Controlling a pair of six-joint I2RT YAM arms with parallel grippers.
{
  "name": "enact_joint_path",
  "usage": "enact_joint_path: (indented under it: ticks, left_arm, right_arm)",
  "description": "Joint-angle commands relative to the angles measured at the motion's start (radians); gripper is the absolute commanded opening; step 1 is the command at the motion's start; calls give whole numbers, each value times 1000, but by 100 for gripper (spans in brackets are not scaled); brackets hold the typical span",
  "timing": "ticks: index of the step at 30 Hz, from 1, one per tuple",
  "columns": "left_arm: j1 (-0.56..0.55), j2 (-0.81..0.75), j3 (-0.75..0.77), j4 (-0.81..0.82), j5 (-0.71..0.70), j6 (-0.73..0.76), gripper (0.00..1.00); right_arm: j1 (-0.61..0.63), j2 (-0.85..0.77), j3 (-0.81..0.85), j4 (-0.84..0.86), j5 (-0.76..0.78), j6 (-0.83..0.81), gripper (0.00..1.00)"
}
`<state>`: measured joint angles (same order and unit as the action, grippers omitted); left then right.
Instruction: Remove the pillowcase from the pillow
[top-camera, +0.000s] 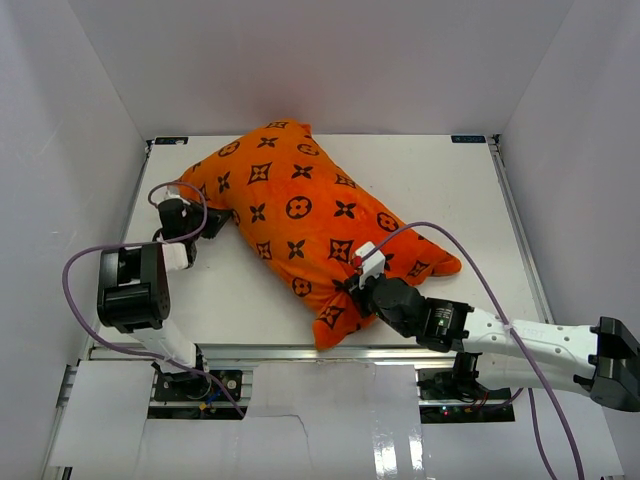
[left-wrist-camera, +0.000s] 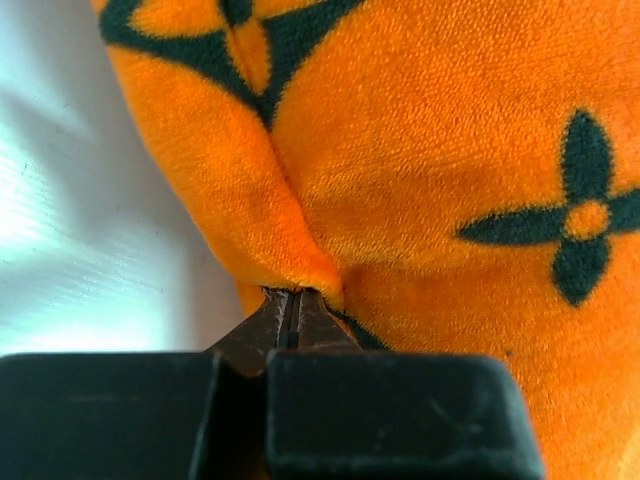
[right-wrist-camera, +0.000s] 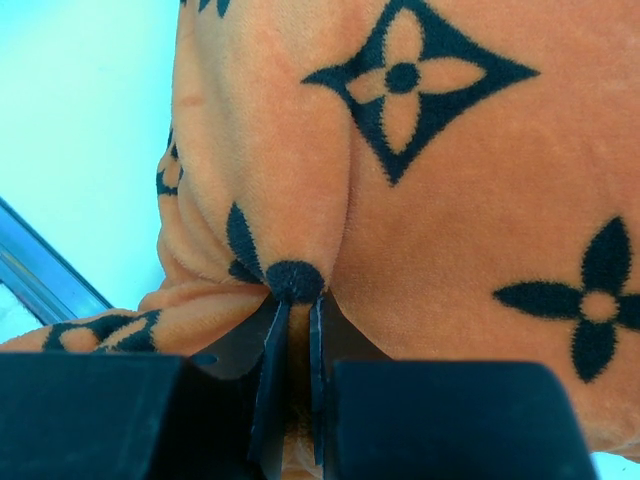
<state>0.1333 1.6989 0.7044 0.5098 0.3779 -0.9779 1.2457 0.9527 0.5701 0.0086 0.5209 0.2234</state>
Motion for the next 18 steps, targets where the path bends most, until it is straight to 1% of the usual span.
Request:
enact_joint_path:
  ticks: [1, 3, 4, 6, 7, 8, 9, 11, 12, 13, 14, 15, 17, 18]
  left_arm:
    - [0, -124, 30, 35, 12, -5, 0]
    - [0, -206, 40, -35, -5, 11, 0]
    - [0, -291, 44, -56, -5, 12, 0]
    - [0, -369, 88, -112, 15, 16, 0]
    - [0, -405, 111, -178, 24, 24, 0]
    - [0, -477, 162, -239, 39, 25, 0]
    - [0, -511, 190, -269, 39, 25, 0]
    - [-1, -594, 257, -329, 53, 28, 0]
    - [-1, -610, 342, -405, 47, 31, 0]
    - [-3, -622, 387, -436, 43, 36, 0]
    - [-6, -628, 427, -454, 49, 31, 0]
    - [-8, -619, 505, -490, 55, 25, 0]
    - [-14, -587, 575, -504, 81, 4, 0]
    - [-18, -544, 601, -504, 91, -5, 0]
  right_arm:
    - [6, -22, 8, 53, 37, 48, 8]
    - [6, -35, 14, 62, 18, 53, 8]
    - [6, -35, 28, 51, 11, 57, 8]
    - [6, -26, 88, 19, -7, 62, 8]
    - [6, -26, 112, -7, -21, 62, 8]
    - [6, -32, 163, -16, -31, 57, 8]
    - [6, -38, 163, -44, -36, 51, 8]
    - [6, -58, 253, -62, -48, 30, 8]
    - [6, -61, 286, -64, -55, 18, 8]
    - [6, -66, 333, -53, -39, 1, 8]
    - [6, -65, 355, -52, 0, -7, 8]
    - [3, -58, 373, -52, 71, -10, 8]
    - [-23, -37, 399, -50, 112, 7, 8]
    - [-38, -32, 393, -52, 114, 55, 8]
